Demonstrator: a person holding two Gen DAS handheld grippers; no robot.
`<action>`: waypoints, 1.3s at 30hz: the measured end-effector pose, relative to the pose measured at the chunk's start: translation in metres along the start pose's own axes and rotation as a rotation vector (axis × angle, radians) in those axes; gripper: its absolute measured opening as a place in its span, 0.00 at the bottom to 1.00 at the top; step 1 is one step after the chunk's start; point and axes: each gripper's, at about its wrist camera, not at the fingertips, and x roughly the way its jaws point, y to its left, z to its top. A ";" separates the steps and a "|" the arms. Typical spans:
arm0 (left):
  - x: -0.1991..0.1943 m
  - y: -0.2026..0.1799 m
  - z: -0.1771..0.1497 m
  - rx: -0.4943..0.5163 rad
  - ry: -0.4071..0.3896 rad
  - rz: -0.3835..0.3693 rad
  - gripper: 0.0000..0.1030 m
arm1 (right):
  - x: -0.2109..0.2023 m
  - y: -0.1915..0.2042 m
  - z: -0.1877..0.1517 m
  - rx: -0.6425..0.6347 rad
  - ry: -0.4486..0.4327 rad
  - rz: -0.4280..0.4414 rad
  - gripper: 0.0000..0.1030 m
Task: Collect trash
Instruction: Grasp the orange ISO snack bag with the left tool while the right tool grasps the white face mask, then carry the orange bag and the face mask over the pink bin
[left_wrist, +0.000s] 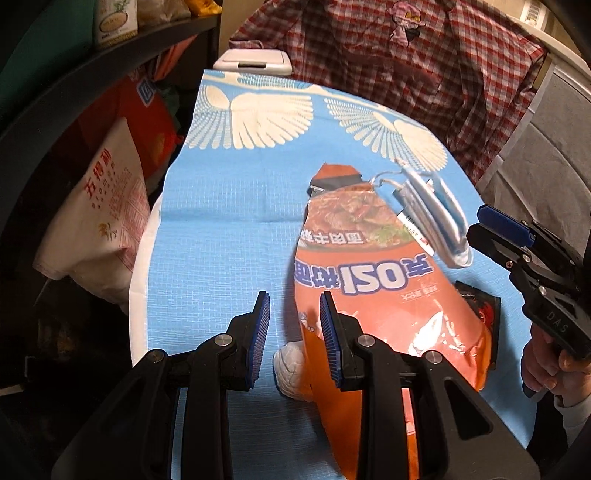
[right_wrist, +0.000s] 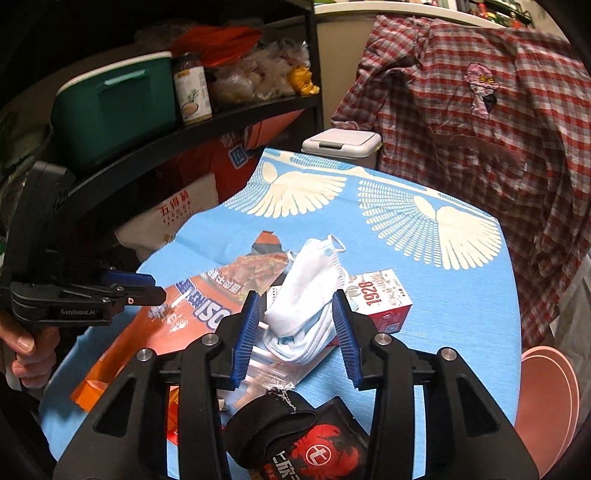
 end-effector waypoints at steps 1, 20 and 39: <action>0.002 0.001 -0.001 -0.003 0.010 -0.001 0.27 | 0.003 0.001 -0.001 -0.009 0.007 -0.001 0.40; -0.002 -0.007 -0.004 0.003 0.027 -0.039 0.00 | -0.015 -0.009 -0.002 -0.037 0.008 -0.067 0.09; -0.049 -0.050 0.011 0.021 -0.146 -0.036 0.00 | -0.094 -0.047 -0.009 0.039 -0.096 -0.112 0.08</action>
